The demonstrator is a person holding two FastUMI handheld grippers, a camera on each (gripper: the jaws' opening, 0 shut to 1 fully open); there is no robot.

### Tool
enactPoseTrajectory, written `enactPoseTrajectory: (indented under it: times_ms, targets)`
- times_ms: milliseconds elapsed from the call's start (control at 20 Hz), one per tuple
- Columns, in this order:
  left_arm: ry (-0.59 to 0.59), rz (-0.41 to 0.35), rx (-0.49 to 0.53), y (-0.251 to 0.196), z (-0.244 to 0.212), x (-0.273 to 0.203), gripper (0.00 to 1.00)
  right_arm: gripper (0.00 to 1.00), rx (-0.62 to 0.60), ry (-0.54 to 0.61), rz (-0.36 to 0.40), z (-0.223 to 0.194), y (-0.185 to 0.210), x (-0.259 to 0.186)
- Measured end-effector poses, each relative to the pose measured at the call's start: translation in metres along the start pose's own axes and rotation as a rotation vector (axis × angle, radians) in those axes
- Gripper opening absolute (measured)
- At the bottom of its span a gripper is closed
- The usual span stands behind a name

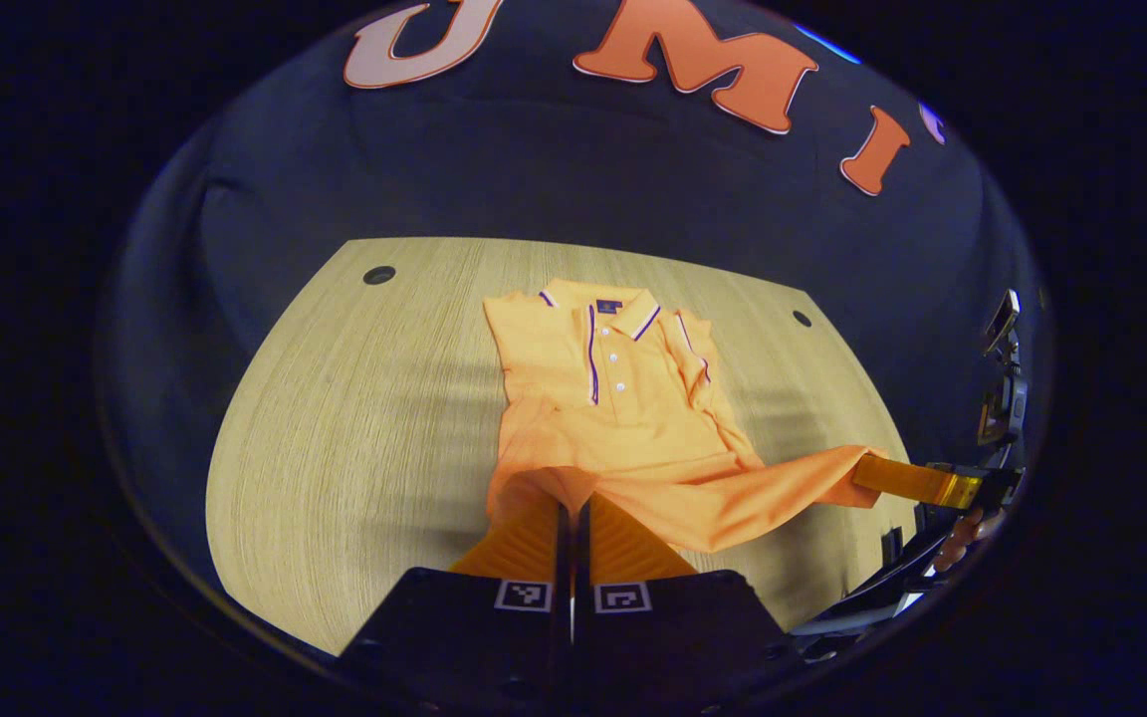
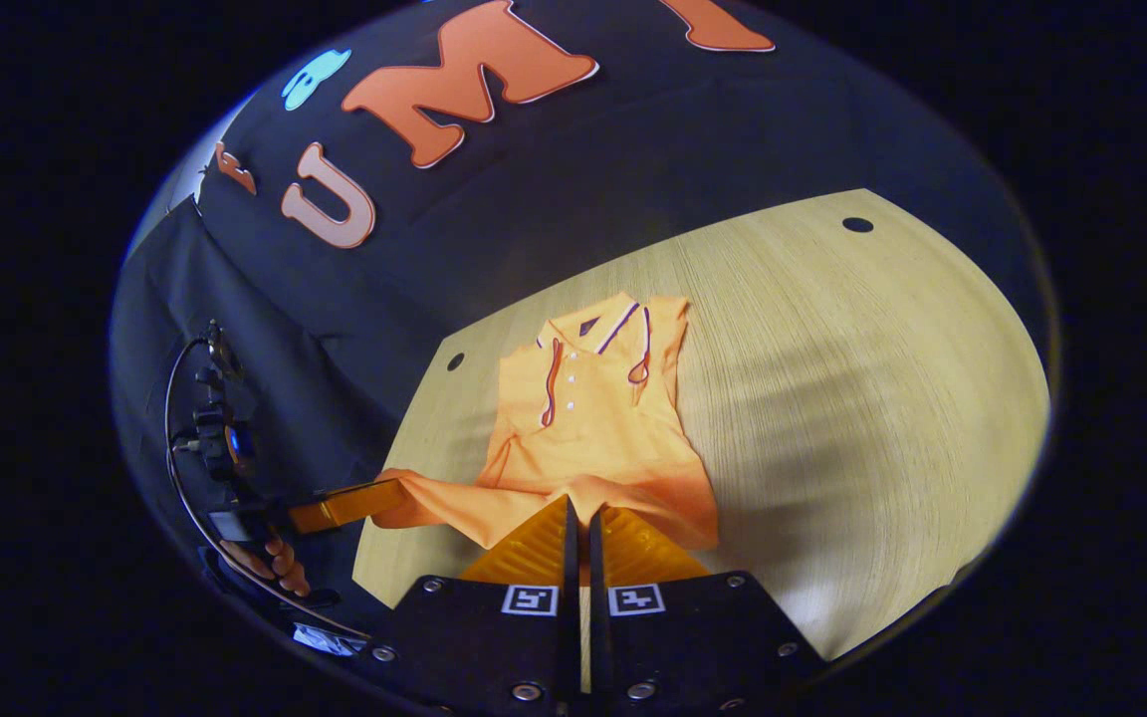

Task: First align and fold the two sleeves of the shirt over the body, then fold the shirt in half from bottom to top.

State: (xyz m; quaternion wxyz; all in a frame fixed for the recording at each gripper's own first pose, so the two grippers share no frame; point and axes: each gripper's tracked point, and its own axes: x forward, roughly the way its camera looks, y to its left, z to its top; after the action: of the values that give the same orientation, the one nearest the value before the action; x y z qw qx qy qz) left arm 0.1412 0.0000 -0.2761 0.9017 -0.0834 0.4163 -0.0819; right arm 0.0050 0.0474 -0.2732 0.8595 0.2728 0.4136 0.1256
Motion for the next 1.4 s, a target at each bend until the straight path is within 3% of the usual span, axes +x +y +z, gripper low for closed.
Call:
enactPoseTrajectory:
  times_ms: [300,600,1150,1400]
  targets:
    - [-0.024,-0.031,-0.006,0.007,0.062,0.022,0.01,0.04,-0.019,-0.038,-0.008,0.052,0.015,0.027]
    - [-0.016,-0.053,-0.023,0.027,0.109,0.062,0.01,0.05,-0.062,-0.044,-0.063,0.100,0.010,0.065]
    - [0.040,-0.075,-0.060,0.075,0.166,0.181,0.01,0.05,-0.050,0.015,-0.174,0.158,-0.023,0.175]
    - [0.074,-0.075,-0.073,0.087,0.172,0.226,0.01,0.04,-0.040,0.067,-0.217,0.161,-0.041,0.219]
